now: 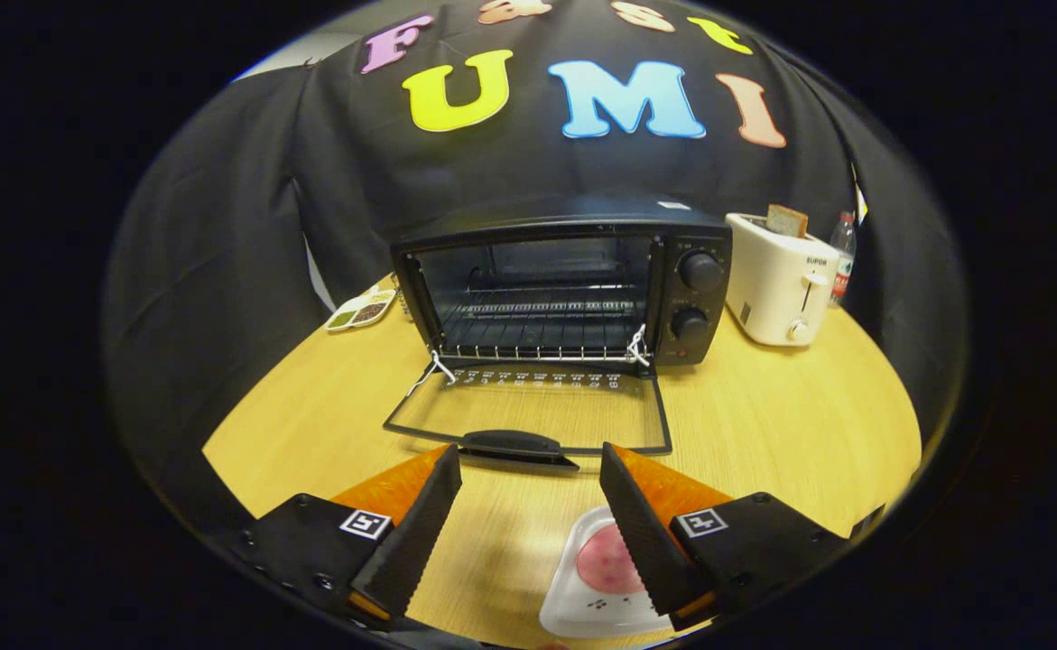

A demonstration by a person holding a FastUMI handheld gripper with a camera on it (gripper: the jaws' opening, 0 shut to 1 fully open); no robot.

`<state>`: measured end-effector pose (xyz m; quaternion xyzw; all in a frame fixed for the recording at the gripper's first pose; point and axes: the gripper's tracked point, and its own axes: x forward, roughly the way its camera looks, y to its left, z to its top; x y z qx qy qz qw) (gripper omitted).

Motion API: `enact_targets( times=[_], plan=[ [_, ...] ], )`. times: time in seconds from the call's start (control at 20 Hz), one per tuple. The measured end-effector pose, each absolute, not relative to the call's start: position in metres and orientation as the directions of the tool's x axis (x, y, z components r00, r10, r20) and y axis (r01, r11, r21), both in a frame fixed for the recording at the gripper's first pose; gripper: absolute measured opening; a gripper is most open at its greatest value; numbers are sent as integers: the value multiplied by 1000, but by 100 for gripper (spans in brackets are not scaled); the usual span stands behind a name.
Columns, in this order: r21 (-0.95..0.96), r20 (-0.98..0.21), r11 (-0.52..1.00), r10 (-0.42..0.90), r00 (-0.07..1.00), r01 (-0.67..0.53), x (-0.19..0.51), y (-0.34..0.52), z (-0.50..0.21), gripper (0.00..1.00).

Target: Open the toaster oven, put the food inside, and close the toaster oven door.

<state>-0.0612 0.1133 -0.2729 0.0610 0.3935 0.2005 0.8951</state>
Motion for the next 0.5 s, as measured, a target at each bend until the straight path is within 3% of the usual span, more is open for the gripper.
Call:
enact_targets(
  times=[0.5],
  plan=[
    [288, -800, 894, 421, 428, -342, -87, 28, -283, 98]
  ],
)
